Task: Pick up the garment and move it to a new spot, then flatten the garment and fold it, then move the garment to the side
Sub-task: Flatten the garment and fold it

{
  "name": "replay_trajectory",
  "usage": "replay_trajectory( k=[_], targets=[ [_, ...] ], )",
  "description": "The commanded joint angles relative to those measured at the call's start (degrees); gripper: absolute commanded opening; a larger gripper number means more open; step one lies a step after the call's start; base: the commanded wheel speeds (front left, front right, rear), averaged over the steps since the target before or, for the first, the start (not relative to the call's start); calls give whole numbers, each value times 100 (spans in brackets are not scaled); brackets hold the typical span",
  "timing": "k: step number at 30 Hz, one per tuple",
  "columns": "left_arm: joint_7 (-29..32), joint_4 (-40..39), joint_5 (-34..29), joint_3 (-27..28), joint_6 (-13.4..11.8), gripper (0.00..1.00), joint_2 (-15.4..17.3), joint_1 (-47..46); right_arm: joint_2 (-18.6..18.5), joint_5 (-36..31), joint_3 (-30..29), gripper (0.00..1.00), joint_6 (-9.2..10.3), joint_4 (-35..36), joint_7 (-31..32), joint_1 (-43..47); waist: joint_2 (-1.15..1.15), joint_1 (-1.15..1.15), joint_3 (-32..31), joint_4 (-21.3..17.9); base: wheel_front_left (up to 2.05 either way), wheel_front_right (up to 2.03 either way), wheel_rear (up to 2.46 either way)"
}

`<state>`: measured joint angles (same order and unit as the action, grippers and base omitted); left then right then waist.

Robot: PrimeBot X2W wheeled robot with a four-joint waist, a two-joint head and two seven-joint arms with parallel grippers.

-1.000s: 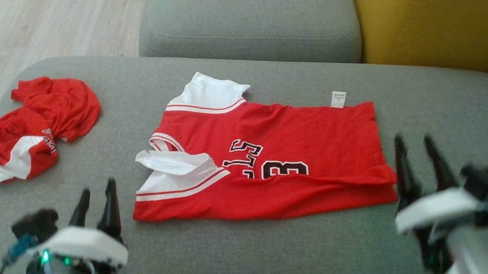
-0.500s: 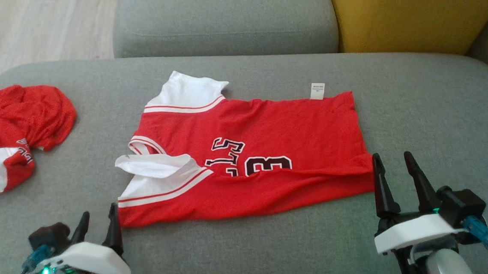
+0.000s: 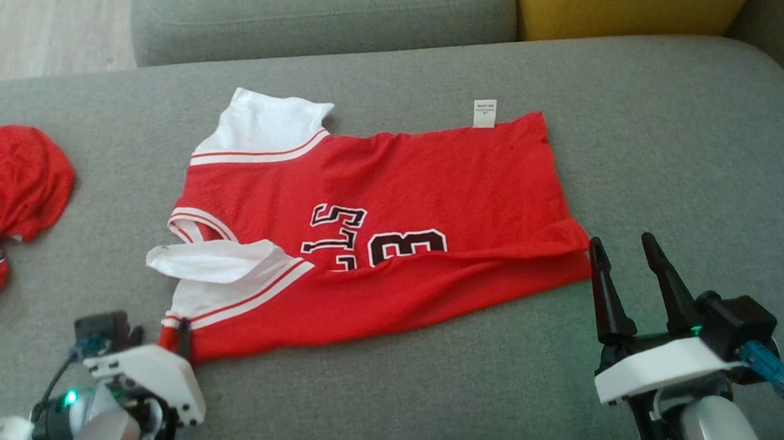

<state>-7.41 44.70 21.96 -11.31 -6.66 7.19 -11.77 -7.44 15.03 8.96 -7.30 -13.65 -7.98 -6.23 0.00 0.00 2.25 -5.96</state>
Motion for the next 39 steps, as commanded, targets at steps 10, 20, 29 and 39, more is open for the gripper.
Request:
replay_trajectory(
  k=[10,20,29,39],
  targets=[
    [309,413,100,-84,370,0,6,-443,139,-212,-274,100,-19,119,216,-209,0,0,65,14,0,0,0],
    [-487,-150,161,73,266,0,-8,-625,401,-524,-943,100,-19,-709,1069,-492,0,0,108,345,0,0,0],
    [-646,-917,77,-65,336,0,-37,-573,454,-443,-1388,100,-19,-1736,1642,-1165,0,0,320,667,0,0,0],
    [-559,-1242,36,-240,333,0,-46,-563,456,-423,-1543,100,-19,-2751,1949,-1785,0,0,502,791,0,0,0]
  ],
)
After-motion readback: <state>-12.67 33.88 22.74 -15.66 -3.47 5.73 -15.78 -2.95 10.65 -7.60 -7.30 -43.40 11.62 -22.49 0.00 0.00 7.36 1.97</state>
